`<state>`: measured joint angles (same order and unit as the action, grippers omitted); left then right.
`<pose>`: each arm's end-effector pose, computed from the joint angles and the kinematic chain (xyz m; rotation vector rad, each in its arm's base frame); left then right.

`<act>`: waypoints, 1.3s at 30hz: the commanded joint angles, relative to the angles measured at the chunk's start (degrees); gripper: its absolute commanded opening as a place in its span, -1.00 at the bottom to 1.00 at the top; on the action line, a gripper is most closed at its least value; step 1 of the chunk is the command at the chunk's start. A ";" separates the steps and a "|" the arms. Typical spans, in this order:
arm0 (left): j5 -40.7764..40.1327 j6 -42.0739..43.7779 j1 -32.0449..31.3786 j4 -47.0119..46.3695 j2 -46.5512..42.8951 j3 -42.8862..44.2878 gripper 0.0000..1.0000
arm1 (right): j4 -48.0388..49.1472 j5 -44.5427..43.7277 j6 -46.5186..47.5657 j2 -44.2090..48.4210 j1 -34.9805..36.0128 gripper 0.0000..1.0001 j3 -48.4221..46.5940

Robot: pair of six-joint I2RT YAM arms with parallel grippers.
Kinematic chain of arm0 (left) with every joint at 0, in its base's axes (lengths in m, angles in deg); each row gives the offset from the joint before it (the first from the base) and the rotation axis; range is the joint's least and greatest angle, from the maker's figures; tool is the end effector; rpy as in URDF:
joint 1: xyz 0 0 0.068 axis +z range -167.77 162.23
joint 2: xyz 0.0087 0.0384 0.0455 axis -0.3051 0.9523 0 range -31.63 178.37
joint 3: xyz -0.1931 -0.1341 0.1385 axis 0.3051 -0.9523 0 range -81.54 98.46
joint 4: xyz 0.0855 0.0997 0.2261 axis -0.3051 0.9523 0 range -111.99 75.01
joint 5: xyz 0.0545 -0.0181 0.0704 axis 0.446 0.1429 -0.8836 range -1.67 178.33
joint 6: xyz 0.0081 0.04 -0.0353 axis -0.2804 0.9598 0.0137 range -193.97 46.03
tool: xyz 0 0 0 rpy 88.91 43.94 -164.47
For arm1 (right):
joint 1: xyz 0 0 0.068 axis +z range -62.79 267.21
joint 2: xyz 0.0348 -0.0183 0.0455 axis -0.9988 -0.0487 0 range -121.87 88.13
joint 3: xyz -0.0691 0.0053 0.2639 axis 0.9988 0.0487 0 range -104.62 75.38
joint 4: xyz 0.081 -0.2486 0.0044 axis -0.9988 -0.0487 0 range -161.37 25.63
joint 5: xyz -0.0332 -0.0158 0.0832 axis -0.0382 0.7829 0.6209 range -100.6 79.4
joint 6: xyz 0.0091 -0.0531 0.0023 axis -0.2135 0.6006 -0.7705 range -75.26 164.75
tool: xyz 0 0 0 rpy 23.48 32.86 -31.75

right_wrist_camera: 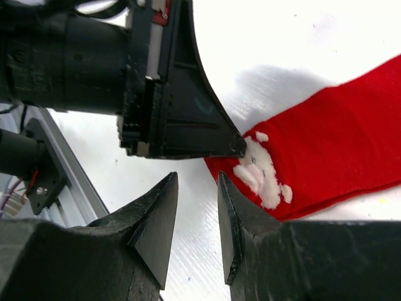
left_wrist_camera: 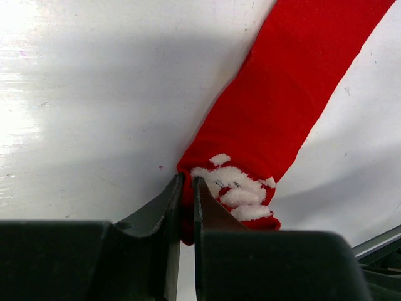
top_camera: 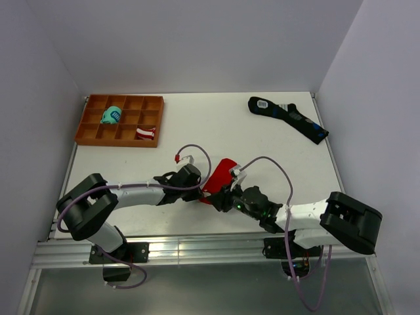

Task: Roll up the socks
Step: Roll the sock at the center of the board.

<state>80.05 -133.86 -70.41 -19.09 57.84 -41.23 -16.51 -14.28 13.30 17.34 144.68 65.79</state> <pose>0.1803 -0.2276 0.1453 -0.2275 2.5765 -0.6354 0.1151 0.1760 0.1517 -0.3869 1.8915 1.0243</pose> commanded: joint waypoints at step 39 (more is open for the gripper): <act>3.53 0.92 0.52 8.79 2.99 -0.85 -1.00 | -8.30 -19.26 6.66 -9.90 11.70 -0.25 -7.99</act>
<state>82.68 -133.84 -69.73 -19.12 58.26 -40.90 -25.50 -30.83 19.12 8.40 155.96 58.97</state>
